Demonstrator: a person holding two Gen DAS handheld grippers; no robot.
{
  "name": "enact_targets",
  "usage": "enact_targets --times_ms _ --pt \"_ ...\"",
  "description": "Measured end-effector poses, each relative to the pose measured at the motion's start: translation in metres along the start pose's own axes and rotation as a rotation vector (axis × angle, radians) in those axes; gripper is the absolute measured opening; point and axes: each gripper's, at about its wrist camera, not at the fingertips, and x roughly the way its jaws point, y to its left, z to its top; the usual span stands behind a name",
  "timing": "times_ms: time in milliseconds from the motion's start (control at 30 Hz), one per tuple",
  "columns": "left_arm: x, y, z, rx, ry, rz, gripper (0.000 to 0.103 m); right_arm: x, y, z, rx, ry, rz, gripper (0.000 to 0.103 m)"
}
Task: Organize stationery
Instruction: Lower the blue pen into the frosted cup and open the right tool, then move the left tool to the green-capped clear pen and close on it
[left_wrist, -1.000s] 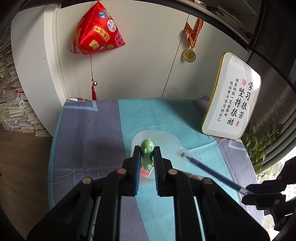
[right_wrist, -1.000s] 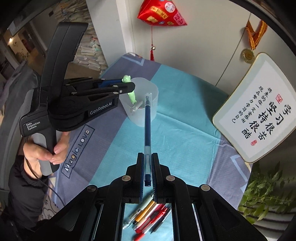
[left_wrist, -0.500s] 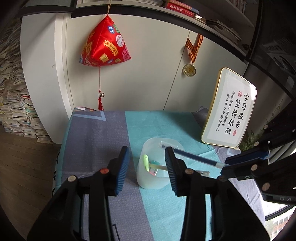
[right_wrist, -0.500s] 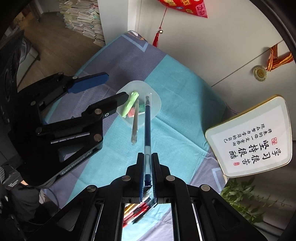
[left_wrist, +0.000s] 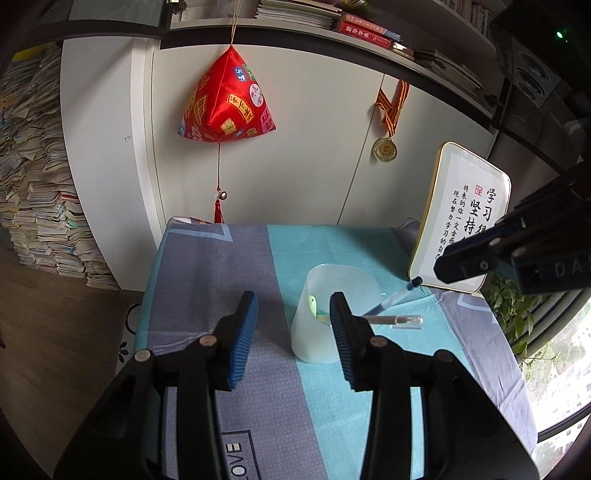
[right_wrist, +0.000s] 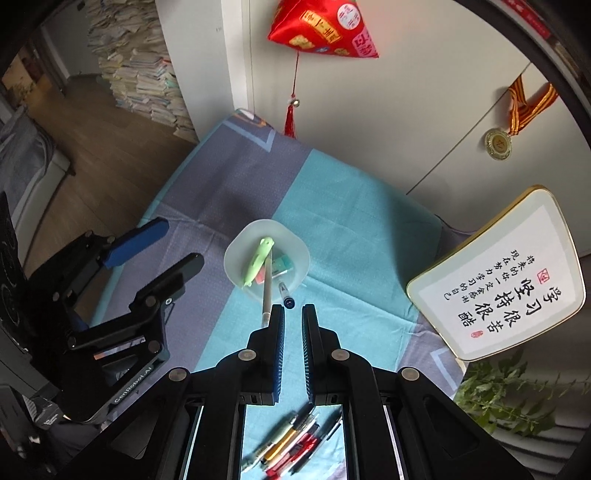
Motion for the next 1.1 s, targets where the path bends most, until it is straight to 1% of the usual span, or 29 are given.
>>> enact_targets --times_ms 67,133,200,233,267,300,367,467,533,667,767,833,933,1000,1100 --pt "-0.009 -0.005 -0.004 0.008 -0.007 -0.004 0.038 -0.012 -0.003 -0.011 -0.003 -0.035 0.002 0.008" --pt "-0.017 -0.014 -0.009 0.026 -0.013 0.005 0.038 -0.025 -0.010 -0.025 0.006 -0.079 -0.016 0.008" --pt "-0.026 -0.024 -0.015 0.044 -0.015 0.001 0.039 -0.036 -0.022 -0.042 0.036 -0.115 -0.021 0.008" --pt "-0.030 -0.029 -0.020 0.048 -0.015 -0.009 0.041 -0.041 -0.028 -0.052 0.060 -0.127 -0.034 0.008" --pt "-0.034 -0.034 -0.024 0.050 -0.015 -0.022 0.047 -0.045 -0.035 -0.062 0.077 -0.136 -0.046 0.008" --pt "-0.037 -0.040 -0.028 0.058 -0.016 -0.033 0.051 -0.048 -0.040 -0.073 0.091 -0.145 -0.053 0.008" --pt "-0.044 -0.051 -0.037 0.073 -0.022 -0.035 0.058 -0.051 -0.051 -0.095 0.124 -0.161 -0.062 0.008" --pt "-0.050 -0.066 -0.050 0.104 -0.006 -0.030 0.063 -0.051 -0.063 -0.132 0.173 -0.184 -0.082 0.008" --pt "-0.052 -0.070 -0.058 0.101 0.015 -0.029 0.063 -0.049 -0.067 -0.156 0.200 -0.191 -0.092 0.008" --pt "-0.060 -0.071 -0.073 0.060 0.039 -0.056 0.063 -0.042 -0.070 -0.205 0.259 -0.233 -0.097 0.008" --pt "-0.068 -0.076 -0.088 0.074 0.029 -0.009 0.065 -0.029 -0.071 -0.238 0.312 -0.248 -0.096 0.008" --pt "-0.072 -0.077 -0.097 0.072 0.030 0.004 0.067 -0.018 -0.071 -0.257 0.352 -0.263 -0.086 0.008" --pt "-0.074 -0.079 -0.104 0.068 0.047 -0.011 0.068 -0.001 -0.070 -0.281 0.405 -0.288 -0.047 0.008" --pt "-0.073 -0.083 -0.111 0.076 0.057 -0.001 0.070 0.008 -0.066 -0.292 0.434 -0.296 -0.020 0.008" --pt "-0.068 -0.087 -0.120 0.077 0.083 -0.014 0.072 0.018 -0.060 -0.306 0.467 -0.322 0.025 0.009"
